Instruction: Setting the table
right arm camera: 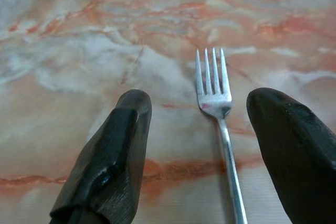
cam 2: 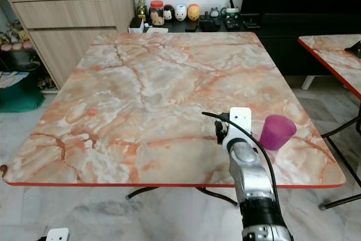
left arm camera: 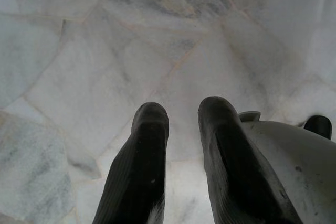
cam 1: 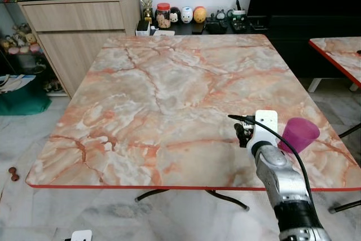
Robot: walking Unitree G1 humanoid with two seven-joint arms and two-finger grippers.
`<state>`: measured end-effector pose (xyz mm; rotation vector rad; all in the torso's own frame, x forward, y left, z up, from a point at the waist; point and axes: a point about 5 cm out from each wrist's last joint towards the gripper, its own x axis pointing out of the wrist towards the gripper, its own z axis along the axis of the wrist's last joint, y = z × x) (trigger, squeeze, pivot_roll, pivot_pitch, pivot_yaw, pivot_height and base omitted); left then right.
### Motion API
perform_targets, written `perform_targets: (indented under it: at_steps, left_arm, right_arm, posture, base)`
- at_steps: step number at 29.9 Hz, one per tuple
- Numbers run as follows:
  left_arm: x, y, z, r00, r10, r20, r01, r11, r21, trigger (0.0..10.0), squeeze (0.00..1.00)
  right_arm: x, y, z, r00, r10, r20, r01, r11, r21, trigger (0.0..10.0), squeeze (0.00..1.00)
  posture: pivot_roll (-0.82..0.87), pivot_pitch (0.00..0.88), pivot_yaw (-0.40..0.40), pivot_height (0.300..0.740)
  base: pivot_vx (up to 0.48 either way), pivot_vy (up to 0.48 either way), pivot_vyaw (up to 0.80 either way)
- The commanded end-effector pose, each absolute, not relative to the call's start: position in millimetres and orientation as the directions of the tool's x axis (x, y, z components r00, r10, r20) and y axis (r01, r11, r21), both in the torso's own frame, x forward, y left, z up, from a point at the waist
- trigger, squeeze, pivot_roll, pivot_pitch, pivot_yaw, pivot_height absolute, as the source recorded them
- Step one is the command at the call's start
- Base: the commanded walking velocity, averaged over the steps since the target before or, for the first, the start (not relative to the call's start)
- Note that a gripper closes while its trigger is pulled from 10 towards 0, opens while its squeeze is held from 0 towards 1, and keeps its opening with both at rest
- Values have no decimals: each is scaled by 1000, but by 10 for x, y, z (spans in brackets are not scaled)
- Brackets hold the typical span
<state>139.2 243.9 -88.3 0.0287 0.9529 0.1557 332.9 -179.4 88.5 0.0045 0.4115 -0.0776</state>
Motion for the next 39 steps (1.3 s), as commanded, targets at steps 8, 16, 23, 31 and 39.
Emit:
perform_targets:
  at_steps: [8,16,23,31,39]
  left_arm:
    - [1382,2458,-885,559,152,-815,-120,988,102,10000,0]
    - [1386,2458,-883,560,154,-814,-123,987,102,10000,0]
    - [1382,2461,-884,560,156,-814,-125,987,104,10000,0]
    - [1380,2461,-884,560,157,-814,-125,987,104,10000,0]
    - [1373,2459,-888,558,156,-815,-122,987,106,10000,0]
  right_arm:
    - [3466,-1874,892,901,-62,-429,62,998,-14,10000,0]
    - [3508,-1880,849,892,-69,-448,70,997,-13,10000,0]
    - [3505,-1895,810,885,-77,-460,91,996,8,10000,0]
    - [3450,-1949,764,879,-115,-463,130,991,2,10000,0]
    - [3366,-1936,688,869,-125,-479,143,990,-1,10000,0]
  posture:
    - [-57,0,15,707]
    - [-52,0,16,707]
    - [-49,0,15,707]
    - [-45,0,13,707]
    - [-45,0,14,707]
  base:
    - [0,0,0]
    - [0,0,0]
    - [0,0,0]
    - [0,0,0]
    - [0,0,0]
